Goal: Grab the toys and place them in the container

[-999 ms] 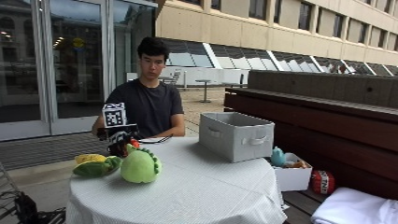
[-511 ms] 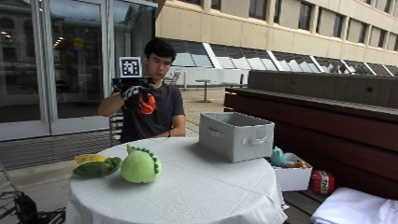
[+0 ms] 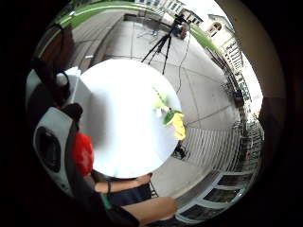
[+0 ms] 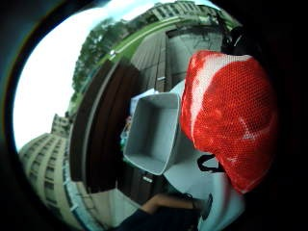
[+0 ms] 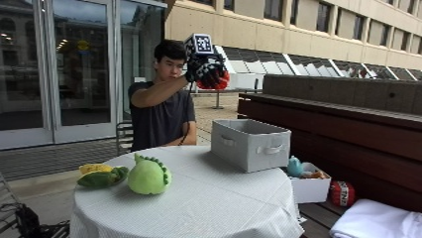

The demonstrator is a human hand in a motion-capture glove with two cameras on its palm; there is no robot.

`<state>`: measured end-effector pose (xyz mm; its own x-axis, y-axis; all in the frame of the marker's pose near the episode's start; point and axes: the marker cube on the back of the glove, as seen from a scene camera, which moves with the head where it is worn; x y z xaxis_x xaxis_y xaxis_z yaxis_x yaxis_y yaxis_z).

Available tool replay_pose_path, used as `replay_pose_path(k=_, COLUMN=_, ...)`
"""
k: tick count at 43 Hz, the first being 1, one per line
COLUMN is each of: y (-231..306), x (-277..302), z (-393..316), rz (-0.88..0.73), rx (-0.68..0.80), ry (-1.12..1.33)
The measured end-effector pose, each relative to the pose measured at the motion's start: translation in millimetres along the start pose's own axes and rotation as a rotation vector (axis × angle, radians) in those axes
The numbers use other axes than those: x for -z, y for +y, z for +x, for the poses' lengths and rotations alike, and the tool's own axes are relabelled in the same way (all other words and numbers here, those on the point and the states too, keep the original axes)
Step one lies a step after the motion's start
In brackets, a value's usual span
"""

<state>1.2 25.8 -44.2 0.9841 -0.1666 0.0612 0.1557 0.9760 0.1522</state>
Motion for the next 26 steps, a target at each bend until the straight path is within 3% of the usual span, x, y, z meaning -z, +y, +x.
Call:
replay_pose_path(k=3, y=-0.1, x=-3.0, z=-37.5, rz=0.046, rx=0.088, ry=0.004)
replay_pose_path(k=14, y=18.5, x=-30.2, z=-154.9, rz=-0.011, rx=0.23, ry=0.006)
replay_pose_path(k=20, y=-28.5, x=-66.6, z=-134.0, rz=-0.114, rx=0.405, ry=-0.079)
replay_pose_path(k=26, y=-40.0, x=-86.6, z=-135.4, rz=-0.131, rx=0.351, ry=-0.069)
